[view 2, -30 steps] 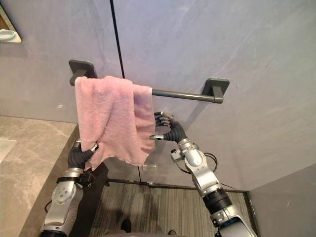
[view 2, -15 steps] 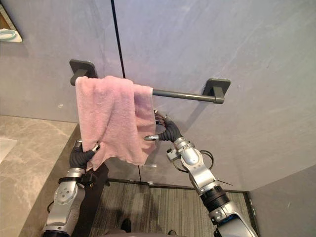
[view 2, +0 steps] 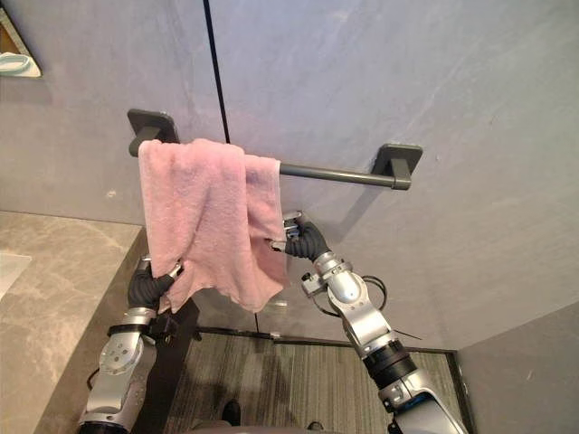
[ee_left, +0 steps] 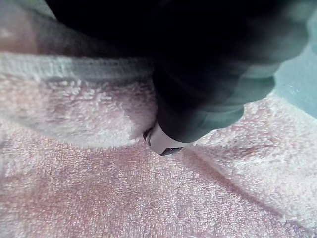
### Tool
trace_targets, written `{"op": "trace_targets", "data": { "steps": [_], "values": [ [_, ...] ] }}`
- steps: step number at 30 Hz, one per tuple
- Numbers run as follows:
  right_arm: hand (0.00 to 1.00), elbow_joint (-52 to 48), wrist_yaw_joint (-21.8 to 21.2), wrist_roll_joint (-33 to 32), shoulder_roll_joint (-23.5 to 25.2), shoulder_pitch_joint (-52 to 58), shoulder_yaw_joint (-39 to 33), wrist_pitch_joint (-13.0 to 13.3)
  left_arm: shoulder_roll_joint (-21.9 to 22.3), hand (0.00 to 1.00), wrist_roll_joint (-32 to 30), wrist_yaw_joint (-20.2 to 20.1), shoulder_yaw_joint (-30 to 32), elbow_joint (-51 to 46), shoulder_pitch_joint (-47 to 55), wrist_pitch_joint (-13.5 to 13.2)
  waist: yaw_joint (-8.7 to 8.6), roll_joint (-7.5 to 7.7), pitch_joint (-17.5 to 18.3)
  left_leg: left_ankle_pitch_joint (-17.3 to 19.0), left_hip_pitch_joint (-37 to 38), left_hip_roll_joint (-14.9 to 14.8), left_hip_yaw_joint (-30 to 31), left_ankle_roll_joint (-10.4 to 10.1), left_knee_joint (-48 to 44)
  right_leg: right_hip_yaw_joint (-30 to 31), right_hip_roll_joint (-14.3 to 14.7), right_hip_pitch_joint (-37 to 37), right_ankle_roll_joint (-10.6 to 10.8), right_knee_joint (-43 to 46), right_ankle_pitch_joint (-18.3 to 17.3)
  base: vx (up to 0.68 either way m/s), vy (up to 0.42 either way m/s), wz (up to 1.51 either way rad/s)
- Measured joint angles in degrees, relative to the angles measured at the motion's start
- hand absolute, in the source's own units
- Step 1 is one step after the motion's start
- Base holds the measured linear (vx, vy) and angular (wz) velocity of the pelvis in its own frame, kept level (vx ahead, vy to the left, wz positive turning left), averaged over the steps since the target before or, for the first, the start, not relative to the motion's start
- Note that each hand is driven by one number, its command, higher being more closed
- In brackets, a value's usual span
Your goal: Organize washtable
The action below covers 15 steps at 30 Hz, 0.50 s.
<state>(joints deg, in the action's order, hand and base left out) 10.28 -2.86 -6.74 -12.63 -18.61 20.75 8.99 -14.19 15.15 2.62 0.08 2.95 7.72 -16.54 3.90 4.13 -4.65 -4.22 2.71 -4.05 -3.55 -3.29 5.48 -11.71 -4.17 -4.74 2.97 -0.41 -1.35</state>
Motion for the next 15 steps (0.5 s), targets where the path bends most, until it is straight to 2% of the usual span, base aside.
{"op": "trace_targets", "data": {
  "steps": [15],
  "values": [
    [1.0, 0.0, 0.0, -0.1, 0.0, 0.1, -0.6, -0.5, 0.6, 1.0, 0.0, 0.0, 0.0, 0.0, 0.0, 0.0, -0.04, -0.05, 0.0, 0.0, 0.0, 0.0, 0.1, 0.0, 0.0, -0.1, 0.0, 0.0, 0.0, 0.0, 0.0, 0.0, 0.0, 0.0]
  ]
}}
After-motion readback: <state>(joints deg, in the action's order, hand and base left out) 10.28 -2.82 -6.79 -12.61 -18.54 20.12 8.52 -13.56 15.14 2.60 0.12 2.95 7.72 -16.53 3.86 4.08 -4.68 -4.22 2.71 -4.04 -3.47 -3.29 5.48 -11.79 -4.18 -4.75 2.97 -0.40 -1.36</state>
